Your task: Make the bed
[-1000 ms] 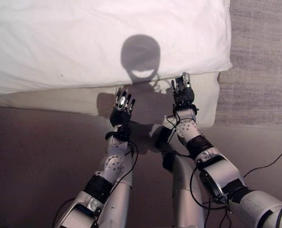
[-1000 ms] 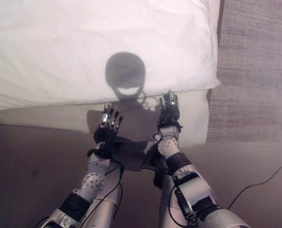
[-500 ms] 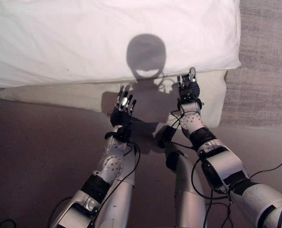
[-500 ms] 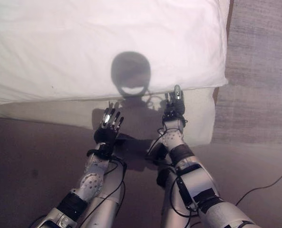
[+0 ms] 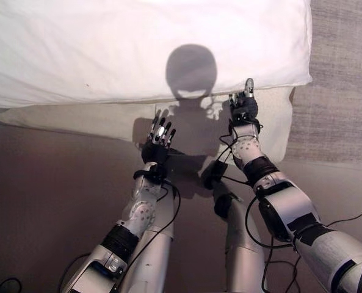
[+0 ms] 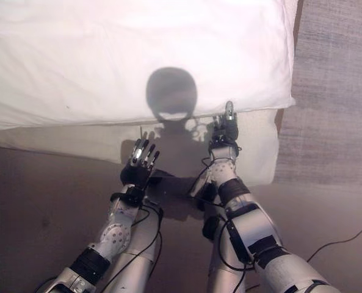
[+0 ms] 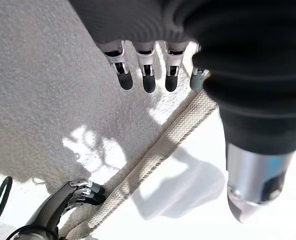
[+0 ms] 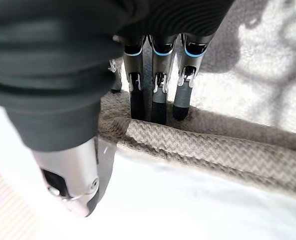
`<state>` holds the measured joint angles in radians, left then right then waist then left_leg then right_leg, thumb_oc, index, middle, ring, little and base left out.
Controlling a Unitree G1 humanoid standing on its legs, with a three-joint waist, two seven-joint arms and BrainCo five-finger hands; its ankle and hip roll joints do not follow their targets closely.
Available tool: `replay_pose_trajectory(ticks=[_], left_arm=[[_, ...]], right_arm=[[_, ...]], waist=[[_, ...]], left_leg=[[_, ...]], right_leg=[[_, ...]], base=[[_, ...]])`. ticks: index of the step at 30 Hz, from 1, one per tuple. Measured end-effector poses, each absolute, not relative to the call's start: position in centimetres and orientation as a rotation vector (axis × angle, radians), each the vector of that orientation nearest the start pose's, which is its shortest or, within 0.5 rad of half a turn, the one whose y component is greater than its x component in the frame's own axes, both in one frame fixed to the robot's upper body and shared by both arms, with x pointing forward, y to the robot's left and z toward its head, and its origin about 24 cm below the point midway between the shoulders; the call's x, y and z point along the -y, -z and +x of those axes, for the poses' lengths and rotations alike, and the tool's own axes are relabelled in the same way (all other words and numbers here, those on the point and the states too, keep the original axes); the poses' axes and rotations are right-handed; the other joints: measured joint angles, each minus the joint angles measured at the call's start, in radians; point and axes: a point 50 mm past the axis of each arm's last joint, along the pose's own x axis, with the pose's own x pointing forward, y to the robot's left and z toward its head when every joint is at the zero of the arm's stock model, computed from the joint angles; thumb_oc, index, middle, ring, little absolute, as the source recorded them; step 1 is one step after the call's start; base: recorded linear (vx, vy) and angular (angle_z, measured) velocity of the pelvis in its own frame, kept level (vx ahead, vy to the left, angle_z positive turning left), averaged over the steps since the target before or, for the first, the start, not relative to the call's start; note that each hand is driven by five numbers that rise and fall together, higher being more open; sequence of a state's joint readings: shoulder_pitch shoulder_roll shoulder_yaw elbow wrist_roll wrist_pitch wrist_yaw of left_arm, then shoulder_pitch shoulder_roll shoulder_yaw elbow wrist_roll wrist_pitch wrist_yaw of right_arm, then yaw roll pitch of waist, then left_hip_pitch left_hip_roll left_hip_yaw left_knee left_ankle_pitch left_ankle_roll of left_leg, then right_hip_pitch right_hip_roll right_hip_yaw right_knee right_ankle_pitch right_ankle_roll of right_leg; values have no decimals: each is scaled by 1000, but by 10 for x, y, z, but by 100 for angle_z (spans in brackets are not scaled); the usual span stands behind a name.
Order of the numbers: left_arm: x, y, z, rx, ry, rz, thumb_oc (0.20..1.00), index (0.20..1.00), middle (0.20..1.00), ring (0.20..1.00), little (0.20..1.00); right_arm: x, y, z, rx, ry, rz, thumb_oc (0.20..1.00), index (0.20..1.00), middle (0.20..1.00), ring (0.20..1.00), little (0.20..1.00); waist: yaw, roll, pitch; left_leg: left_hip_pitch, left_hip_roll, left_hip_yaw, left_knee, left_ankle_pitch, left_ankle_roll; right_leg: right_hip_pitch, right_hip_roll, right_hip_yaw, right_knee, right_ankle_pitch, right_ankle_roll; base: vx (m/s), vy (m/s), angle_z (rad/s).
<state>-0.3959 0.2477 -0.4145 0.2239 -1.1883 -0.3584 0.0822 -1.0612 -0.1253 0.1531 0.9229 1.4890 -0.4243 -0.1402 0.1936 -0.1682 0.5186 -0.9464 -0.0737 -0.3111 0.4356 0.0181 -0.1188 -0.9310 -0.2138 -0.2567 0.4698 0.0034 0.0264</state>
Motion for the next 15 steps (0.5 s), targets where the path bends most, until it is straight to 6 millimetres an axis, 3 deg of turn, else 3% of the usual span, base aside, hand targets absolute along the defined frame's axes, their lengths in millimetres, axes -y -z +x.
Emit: replay_pose_trajectory(ticks=[5,11,15], left_arm=[[-112,-97,313,157,209,-866,1000,1000,1000,1000,1000],[-114,-95,312,153,208,-863,1000,1000,1000,1000,1000],[-115,-95,312,157,212,-858,1000,1000,1000,1000,1000]], right_arm=[[126,-188,410,252,108,1274,1000,1000,1000,1000,1000],[114,-231,398,434,-99,1371,1000,1000,1000,1000,1000],[101,-263,379,584,-307,1389,1000,1000,1000,1000,1000]], waist=[[13,4,3],[14,11,7],[13,11,7]], left_leg=[[-2,-3,0,-2,6,-1],[-7,-1,-3,-9,8,-3],[-6,0,-3,-9,9,-9]], right_leg=[[-3,-1,-1,2,1,1],[-14,-2,-2,12,-3,-2],[-15,-3,-2,16,-9,-2]], base=[[-5,7,2],[14,-6,1],[0,0,0]])
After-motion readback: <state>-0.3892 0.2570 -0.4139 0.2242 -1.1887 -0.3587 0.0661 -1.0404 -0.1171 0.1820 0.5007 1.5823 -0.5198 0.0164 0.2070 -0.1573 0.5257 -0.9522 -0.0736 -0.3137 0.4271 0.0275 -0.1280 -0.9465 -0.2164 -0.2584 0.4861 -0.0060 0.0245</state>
